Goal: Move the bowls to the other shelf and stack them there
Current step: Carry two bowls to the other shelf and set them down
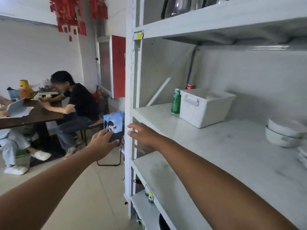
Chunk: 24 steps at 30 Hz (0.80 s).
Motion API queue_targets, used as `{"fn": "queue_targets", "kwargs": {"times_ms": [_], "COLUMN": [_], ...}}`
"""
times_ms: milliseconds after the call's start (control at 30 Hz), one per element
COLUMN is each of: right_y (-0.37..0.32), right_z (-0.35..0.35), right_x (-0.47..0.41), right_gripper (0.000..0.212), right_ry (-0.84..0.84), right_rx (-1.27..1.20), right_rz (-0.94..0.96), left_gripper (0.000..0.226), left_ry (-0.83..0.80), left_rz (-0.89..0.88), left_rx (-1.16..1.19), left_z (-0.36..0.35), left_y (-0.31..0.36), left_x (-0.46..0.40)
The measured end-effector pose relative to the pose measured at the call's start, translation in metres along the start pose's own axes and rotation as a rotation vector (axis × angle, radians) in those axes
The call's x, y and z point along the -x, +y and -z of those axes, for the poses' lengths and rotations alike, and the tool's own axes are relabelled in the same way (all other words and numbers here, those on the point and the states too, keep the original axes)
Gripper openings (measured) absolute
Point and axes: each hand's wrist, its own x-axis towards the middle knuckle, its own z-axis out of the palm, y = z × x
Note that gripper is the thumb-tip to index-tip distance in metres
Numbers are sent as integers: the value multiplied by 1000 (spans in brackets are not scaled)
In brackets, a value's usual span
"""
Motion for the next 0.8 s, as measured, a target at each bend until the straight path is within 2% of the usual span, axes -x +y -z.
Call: {"fn": "queue_targets", "kwargs": {"times_ms": [167, 233, 300, 400, 433, 567, 633, 700, 800], "right_y": [43, 70, 88, 117, 126, 154, 167, 181, 204], "right_z": [80, 113, 137, 168, 175, 191, 200, 208, 217], "right_x": [11, 40, 67, 131, 153, 229, 261, 289, 323], "right_gripper": [48, 47, 48, 48, 48, 40, 37, 37, 30], "right_ry": [187, 285, 347, 511, 553, 704, 724, 734, 793], "right_rx": [110, 138, 125, 145, 147, 200, 198, 173, 227], "right_rz": [-159, -284, -367, -547, -605, -791, -912, -1050, -1162], "left_gripper": [65, 77, 87, 62, 60, 60, 61, 67, 83], "left_ry": [5, 6, 9, -41, -70, -179, -222, -291, -364], "left_rz": [-321, -515, -625, -795, -840, -885, -887, -845, -751], "left_rx": [118, 72, 83, 126, 145, 238, 273, 334, 425], "left_z": [-8, -18, -26, -40, -46, -65, -74, -83, -94], "left_y": [90, 141, 177, 250, 273, 345, 374, 398, 429], "left_x": [-70, -85, -91, -81, -79, -58, -50, -45, -46]}}
